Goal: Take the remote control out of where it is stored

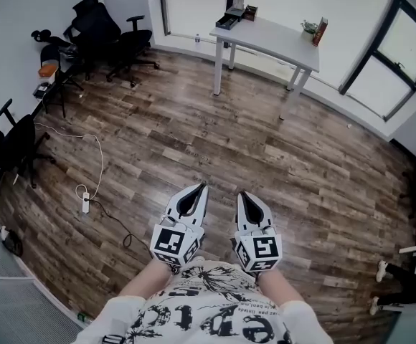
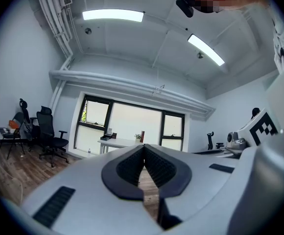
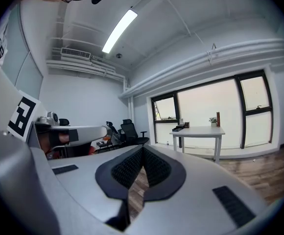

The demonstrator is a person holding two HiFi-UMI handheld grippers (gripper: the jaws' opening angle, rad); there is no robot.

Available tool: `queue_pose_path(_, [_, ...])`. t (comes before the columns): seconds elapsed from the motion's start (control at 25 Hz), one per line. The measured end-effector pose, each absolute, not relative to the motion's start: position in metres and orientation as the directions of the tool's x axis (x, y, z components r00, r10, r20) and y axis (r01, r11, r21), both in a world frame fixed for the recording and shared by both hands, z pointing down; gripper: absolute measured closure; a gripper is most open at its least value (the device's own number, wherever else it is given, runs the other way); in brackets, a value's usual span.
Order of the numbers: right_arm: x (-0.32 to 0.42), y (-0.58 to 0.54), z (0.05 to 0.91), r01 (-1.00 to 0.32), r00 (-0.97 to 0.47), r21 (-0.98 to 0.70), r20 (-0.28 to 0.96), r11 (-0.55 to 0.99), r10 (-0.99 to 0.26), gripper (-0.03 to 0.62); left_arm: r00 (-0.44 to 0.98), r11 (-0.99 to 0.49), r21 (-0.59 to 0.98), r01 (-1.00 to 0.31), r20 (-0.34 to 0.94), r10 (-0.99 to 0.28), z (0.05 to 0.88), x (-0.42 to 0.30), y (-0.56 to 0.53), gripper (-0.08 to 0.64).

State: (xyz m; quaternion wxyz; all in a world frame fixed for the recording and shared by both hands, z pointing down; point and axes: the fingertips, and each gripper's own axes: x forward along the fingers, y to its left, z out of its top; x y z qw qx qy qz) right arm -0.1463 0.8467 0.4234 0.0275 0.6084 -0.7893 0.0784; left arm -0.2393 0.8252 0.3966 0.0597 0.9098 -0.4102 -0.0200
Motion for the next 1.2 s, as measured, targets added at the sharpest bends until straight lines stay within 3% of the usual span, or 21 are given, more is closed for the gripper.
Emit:
queue_pose_path(0.56, [-0.157,0.784,0.456,-0.956,-0.287,-0.121,0.217,0.266,-0.933,0.6,0.626,-0.61,0.153,-0.778,0.095,-0.774,0.43,-0.255,0.76,0.551])
queue_pose_path(1.2, [-0.035,0.592,0.426,-0.909,-0.408,-0.147,0.134,0.389,-0.903,0.6,0.517,-0.51,0.096,-0.855,0.081,-0.852,0.399,-0.139,0.589,0.551])
